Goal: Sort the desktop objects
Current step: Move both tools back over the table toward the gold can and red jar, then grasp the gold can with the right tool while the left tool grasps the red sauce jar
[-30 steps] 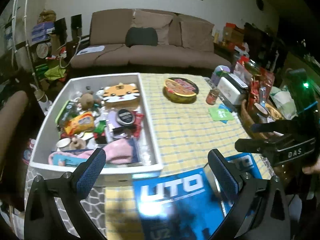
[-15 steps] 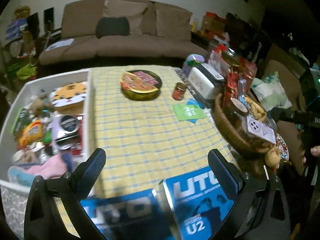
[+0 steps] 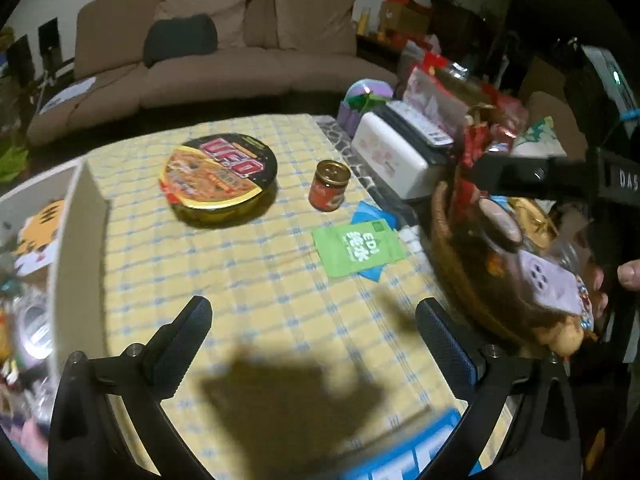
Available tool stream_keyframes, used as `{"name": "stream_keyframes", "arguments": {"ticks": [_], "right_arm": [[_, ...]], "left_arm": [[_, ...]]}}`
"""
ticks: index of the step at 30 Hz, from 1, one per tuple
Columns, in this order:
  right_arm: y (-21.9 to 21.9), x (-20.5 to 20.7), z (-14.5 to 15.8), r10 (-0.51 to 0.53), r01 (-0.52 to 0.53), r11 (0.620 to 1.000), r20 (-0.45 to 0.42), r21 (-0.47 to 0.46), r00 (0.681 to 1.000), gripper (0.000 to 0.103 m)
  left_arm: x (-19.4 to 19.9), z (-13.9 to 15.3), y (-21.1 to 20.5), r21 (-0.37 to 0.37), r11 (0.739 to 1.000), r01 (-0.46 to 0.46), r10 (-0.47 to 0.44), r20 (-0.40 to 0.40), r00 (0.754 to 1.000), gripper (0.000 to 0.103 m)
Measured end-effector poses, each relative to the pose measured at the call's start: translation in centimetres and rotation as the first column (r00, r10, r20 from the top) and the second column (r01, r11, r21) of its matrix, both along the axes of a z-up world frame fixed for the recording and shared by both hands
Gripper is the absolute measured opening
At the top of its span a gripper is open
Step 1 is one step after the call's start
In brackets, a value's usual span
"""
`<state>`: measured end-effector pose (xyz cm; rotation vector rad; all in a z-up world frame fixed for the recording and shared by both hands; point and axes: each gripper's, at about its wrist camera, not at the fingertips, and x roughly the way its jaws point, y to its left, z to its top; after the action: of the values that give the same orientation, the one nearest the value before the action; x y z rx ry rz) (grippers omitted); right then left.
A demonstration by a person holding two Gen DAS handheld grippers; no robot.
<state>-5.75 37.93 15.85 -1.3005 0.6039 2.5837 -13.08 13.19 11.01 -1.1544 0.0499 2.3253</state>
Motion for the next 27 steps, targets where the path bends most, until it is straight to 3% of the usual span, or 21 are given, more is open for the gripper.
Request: {"name": "stream_keyframes", "arguments": {"ticks": [7, 12, 14, 18, 19, 24, 27], "right_arm": [[4.7, -8.1, -5.3, -0.023, 0.025, 0.999, 0.072, -0.032, 0.997, 0.093], [6.4, -13.2, -9.8, -0.018, 0.017, 1.000, 0.144, 0.012, 0.989, 0.089], [6.9, -14.6, -11.4, -0.019, 0.014, 1.000, 0.174, 0.025, 0.985, 0.084], [7.3, -16.6, -13.9, -0.028, 0.013, 0.998, 0.234, 0.062, 0.972, 0.063], [7.5, -16.7, -14.3, -0.037, 0.018, 0.997, 0.249, 0.077, 0.968, 0.050], [8.1, -15.8, -13.6, -0.033, 0.019, 0.998, 0.232, 0.063, 0.972, 0.048], [7.6, -14.5, -12.3, 0.001, -0.001, 1.000, 0.216, -0.001, 0.976, 0.048]], "left_arm": [[-6.3, -3.4, 3.3, -0.019, 0.999, 0.027, -0.027, -0.007, 1.000, 0.103], [-9.4, -6.2, 5.1, -0.019, 1.000, 0.024, -0.024, 0.028, 0.999, 0.103], [-10.3, -7.3, 5.5, -0.027, 1.000, 0.016, -0.015, 0.037, 0.999, 0.103], [-11.2, -8.8, 6.4, -0.038, 0.999, 0.020, -0.019, 0.039, 0.999, 0.103], [-11.2, -9.1, 6.8, -0.050, 0.998, 0.024, -0.023, 0.019, 1.000, 0.103], [-10.5, -9.2, 7.3, -0.077, 0.997, 0.027, -0.031, -0.057, 0.998, 0.103], [-10.0, -8.4, 6.9, -0.044, 0.999, 0.029, -0.033, -0.087, 0.996, 0.103]]}}
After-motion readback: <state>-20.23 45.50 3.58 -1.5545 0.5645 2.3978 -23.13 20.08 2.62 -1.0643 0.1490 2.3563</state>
